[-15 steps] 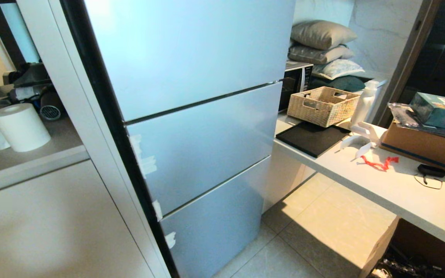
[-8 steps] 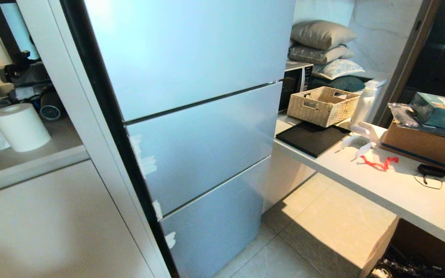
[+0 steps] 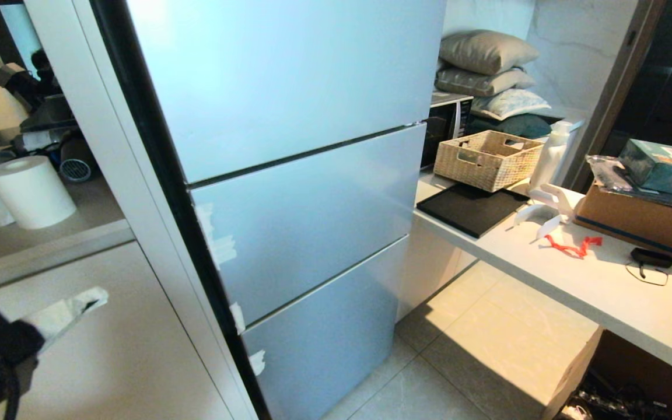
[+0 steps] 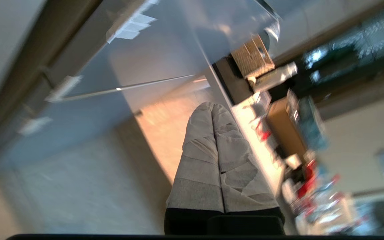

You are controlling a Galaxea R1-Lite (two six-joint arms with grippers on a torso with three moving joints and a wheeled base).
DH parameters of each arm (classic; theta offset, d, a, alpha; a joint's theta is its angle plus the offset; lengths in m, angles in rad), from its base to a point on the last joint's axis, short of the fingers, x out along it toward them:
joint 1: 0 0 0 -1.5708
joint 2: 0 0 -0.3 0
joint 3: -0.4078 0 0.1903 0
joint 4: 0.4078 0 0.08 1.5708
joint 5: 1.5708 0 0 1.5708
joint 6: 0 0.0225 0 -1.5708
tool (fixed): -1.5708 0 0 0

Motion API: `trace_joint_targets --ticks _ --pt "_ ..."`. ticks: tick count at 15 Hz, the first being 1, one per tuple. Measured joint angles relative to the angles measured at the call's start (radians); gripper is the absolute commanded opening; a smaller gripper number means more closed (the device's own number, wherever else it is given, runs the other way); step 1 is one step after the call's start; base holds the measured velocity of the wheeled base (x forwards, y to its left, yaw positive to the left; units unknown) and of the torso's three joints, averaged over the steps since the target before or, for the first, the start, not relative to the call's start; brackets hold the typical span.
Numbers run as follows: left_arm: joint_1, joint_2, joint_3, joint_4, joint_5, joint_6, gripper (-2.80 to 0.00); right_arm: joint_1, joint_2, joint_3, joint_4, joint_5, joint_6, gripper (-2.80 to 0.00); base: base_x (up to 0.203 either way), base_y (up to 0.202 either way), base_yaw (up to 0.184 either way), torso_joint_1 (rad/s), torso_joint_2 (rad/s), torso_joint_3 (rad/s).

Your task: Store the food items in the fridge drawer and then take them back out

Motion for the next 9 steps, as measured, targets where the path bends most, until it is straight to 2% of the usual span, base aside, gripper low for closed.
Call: trace_joint_targets --ticks 3,7,9 --pt "0.001 0.313 -0.05 -0.227 0.034 -0.092 -2.8 0.0 0.0 0.0 0.0 0.0 0.0 -2.8 0.0 0.0 0.0 0.0 0.0 0.0" --pt "0.009 0.617 -0.163 -0.496 0.156 -0.177 -2.8 0.0 0.0 0.0 0.0 0.0 0.0 -2.8 0.0 0.0 0.0 0.0 0.0 0.0" --pt "0.012 0.702 -0.211 -0.546 0.204 -0.236 -2.8 0.0 0.0 0.0 0.0 0.0 -0.001 -2.8 0.0 0.0 0.0 0.0 0.0 0.0"
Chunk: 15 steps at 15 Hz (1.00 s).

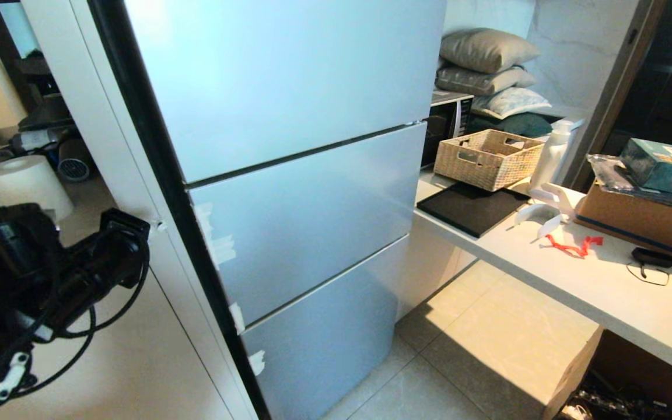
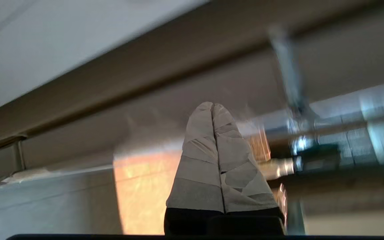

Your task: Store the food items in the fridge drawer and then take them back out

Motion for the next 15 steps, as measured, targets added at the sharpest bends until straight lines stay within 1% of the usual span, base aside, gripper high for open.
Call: trace_joint_targets --ticks 3,6,7,11,15 --pt "0.001 0.083 -0.047 -0.008 0.019 -0.036 -2.8 0.0 0.0 0.0 0.0 0.0 0.001 -2.8 0.0 0.0 0.0 0.0 0.0 0.0" --pt "-0.003 0.156 -0.085 -0.08 0.022 -0.082 -2.8 0.0 0.0 0.0 0.0 0.0 0.0 -2.8 0.0 0.0 0.0 0.0 0.0 0.0" --pt "-0.008 0.171 -0.089 -0.097 0.021 -0.088 -2.8 0.0 0.0 0.0 0.0 0.0 0.001 -2.8 0.0 0.0 0.0 0.0 0.0 0.0" --pt "-0.026 0.208 -0.104 -0.1 0.019 -0.09 -2.8 0.0 0.001 0.0 0.0 0.0 0.001 -2.8 0.0 0.0 0.0 0.0 0.0 0.0" --pt "-0.064 0.217 -0.099 -0.1 0.021 -0.09 -2.8 0.0 0.001 0.0 0.0 0.0 0.0 -2.8 0.0 0.0 0.0 0.0 0.0 0.0"
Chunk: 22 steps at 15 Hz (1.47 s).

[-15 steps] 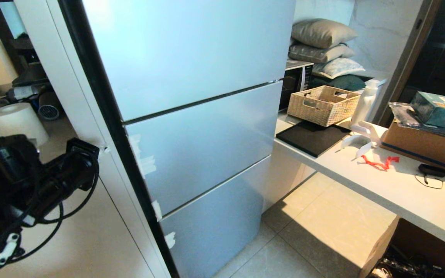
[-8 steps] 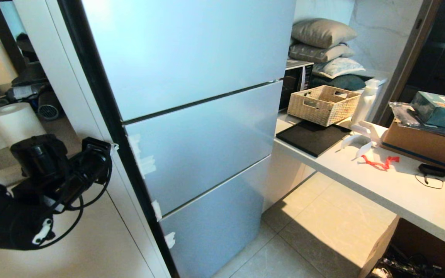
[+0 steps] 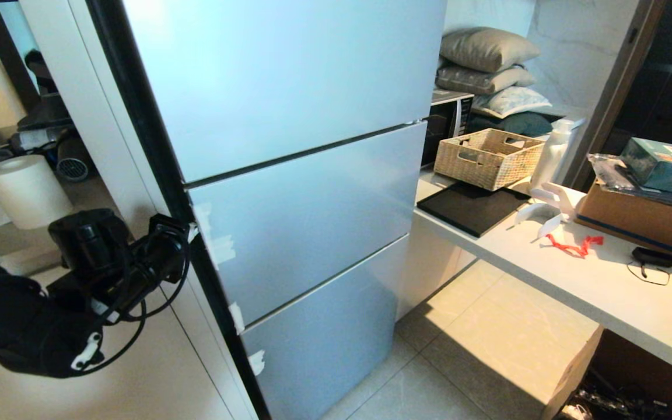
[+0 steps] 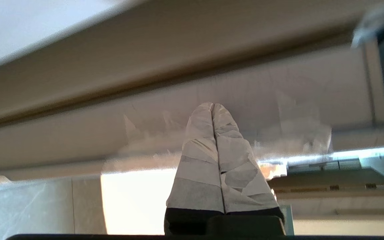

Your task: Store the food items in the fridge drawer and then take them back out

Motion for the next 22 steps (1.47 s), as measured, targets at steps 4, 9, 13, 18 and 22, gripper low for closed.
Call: trace_joint_targets --ticks 4,9,13,18,22 --pt "-0.02 0.001 0.004 -0.001 0.003 0.0 -2.8 0.0 0.0 0.0 0.0 0.0 0.0 -2.8 0.0 0.0 0.0 0.0 0.0 0.0" --pt "-0.037 0.0 0.012 -0.003 -0.002 -0.001 -2.8 0.0 0.0 0.0 0.0 0.0 0.0 -2.8 0.0 0.0 0.0 0.0 0.0 0.0" --pt "-0.085 -0.005 0.034 -0.003 0.0 -0.004 -2.8 0.0 0.0 0.0 0.0 0.0 0.0 -2.8 0.0 0.0 0.0 0.0 0.0 0.0" --pt "-0.102 -0.026 0.075 0.0 -0.01 -0.004 -2.8 0.0 0.001 0.0 0.0 0.0 0.0 -2.8 0.0 0.0 0.0 0.0 0.0 0.0" --pt "-0.121 -0.069 0.144 -0.001 -0.011 -0.005 -2.8 0.0 0.0 0.0 0.0 0.0 0.0 -2.8 0.0 0.0 0.0 0.0 0.0 0.0"
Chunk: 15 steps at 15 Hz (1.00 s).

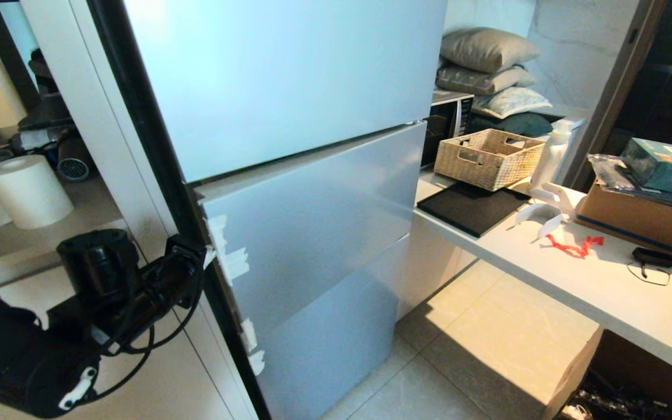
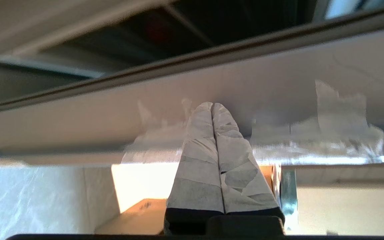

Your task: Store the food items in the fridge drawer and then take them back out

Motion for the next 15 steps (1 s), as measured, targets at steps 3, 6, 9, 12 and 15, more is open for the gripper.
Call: trace_joint_targets --ticks 3,6,9,12,15 --pt "-0.017 -0.075 0.071 0.0 0.002 0.002 -2.8 0.0 0.0 0.0 0.0 0.0 0.0 -2.8 0.0 0.0 0.0 0.0 0.0 0.0" --pt "-0.021 -0.224 0.156 0.001 0.01 0.019 -2.8 0.0 0.0 0.0 0.0 0.0 0.0 -2.8 0.0 0.0 0.0 0.0 0.0 0.0" --pt "-0.022 -0.43 0.228 0.03 0.013 0.072 -2.8 0.0 0.0 0.0 0.0 0.0 0.0 -2.8 0.0 0.0 0.0 0.0 0.0 0.0" --pt "-0.023 -0.603 0.239 0.157 0.013 0.134 -2.8 0.0 0.0 0.0 0.0 0.0 0.0 -2.8 0.0 0.0 0.0 0.0 0.0 0.0" --pt "-0.016 -0.595 0.176 0.21 0.03 0.11 -2.8 0.0 0.0 0.0 0.0 0.0 0.0 -2.8 0.0 0.0 0.0 0.0 0.0 0.0"
